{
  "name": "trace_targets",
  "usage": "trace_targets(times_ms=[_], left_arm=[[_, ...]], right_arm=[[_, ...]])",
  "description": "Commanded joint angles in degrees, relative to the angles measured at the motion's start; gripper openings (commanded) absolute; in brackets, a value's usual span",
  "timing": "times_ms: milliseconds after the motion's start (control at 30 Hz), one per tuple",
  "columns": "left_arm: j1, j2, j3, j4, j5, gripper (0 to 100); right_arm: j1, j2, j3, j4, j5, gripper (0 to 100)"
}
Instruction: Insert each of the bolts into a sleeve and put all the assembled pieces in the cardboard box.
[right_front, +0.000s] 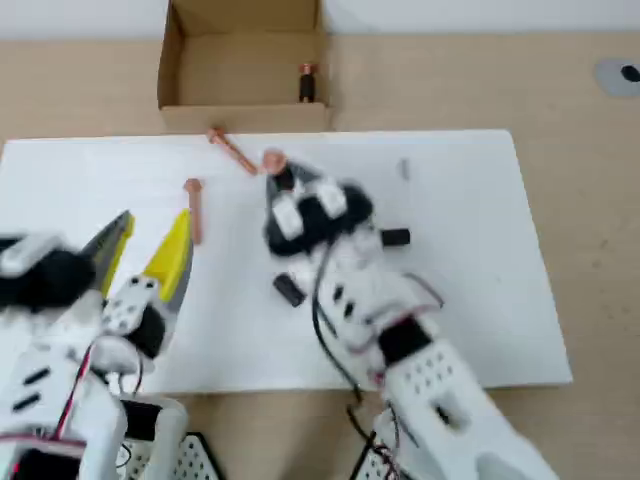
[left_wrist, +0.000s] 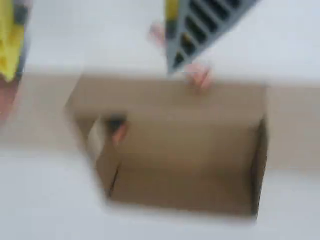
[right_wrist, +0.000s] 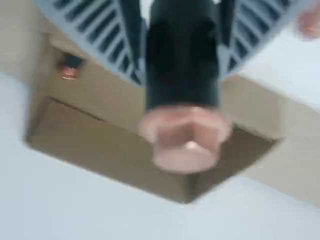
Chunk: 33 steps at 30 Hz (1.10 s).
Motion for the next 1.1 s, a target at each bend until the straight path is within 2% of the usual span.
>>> trace_targets(times_ms=[0, 133, 433, 533, 700, 933, 1067], left_arm=[[-0.6, 6.8, -7.1, 2.5, -1.0, 21], [-1.3, 11.9, -9.1, 3.2, -1.3, 21], [-14.8, 27.9, -5.2, -3.3, -3.2, 21], [-15.3, 33.5, -5.3, -3.3, -8.4, 21], [-15.1, 39.1, -5.3, -3.7, -11.3, 21], [-15.2, 44.6, -4.7, -8.5, -13.7, 21], [-14.9, 52.9, -4.7, -10.6, -16.4, 21]], right_arm=[[3.2, 16.3, -23.3, 0.4, 0.5, 0.9], [4.4, 33.4, -43.1, 0.6, 0.6, 0.9], [10.1, 70.2, -85.0, 0.6, 0.4, 0.9], [12.2, 80.7, -97.5, 1.2, 0.4, 0.9], [12.9, 94.7, -114.4, 8.3, -1.6, 0.9], [12.7, 111.8, -130.8, 15.2, -2.5, 0.9], [13.7, 119.3, -138.2, 18.0, -2.5, 0.9]])
